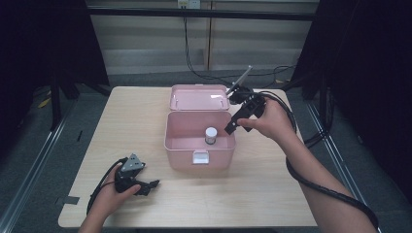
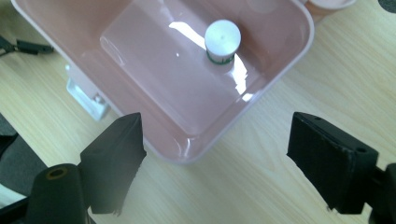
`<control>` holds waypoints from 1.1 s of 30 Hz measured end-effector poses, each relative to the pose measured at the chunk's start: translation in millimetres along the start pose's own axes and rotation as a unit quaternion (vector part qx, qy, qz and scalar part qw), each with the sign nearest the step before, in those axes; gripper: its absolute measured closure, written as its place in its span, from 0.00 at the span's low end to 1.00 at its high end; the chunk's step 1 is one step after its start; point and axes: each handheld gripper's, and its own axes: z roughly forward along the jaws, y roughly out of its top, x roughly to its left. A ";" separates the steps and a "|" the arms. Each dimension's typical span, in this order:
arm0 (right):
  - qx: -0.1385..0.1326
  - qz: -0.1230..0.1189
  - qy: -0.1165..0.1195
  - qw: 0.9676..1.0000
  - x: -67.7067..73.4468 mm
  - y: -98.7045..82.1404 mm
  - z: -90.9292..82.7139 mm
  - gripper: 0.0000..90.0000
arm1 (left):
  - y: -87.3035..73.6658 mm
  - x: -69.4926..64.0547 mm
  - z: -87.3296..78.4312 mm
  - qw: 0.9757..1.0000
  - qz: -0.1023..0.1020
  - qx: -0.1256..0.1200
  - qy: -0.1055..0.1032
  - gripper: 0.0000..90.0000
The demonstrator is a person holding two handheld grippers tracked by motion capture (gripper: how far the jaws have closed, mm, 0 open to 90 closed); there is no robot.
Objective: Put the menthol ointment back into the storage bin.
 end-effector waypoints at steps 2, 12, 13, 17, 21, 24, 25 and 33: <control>0.002 -0.001 0.001 1.000 -1.6 -4.7 -1.3 0.21 | 0.0 0.0 0.0 1.000 0.000 0.000 0.000 0.14; 0.016 -0.018 -0.007 1.000 -5.7 -26.3 -6.6 0.21 | -0.1 -0.1 0.1 1.000 0.000 -0.001 0.000 0.14; 0.014 -0.019 -0.006 1.000 -5.5 -28.6 -7.0 0.21 | 0.0 -0.1 0.1 1.000 0.000 0.000 0.000 0.14; 0.013 -0.019 0.001 1.000 -9.3 -38.6 -7.9 0.21 | 0.0 -0.1 0.1 1.000 0.000 0.000 0.000 0.14; 0.007 -0.016 0.003 1.000 -14.4 -48.7 -7.4 0.21 | -0.1 -0.1 0.1 1.000 0.000 -0.001 0.000 0.14; 0.003 -0.017 0.007 1.000 -18.2 -56.3 -5.8 0.21 | -0.1 -0.4 0.2 1.000 -0.003 -0.001 -0.001 0.14; 0.002 -0.018 0.008 1.000 -19.4 -58.9 -4.4 0.21 | -0.1 -0.3 0.2 1.000 -0.002 -0.001 -0.001 0.14; -0.005 -0.032 0.013 0.999 -24.2 -78.5 9.7 0.21 | 0.0 0.2 -0.3 1.000 0.002 0.003 0.000 0.14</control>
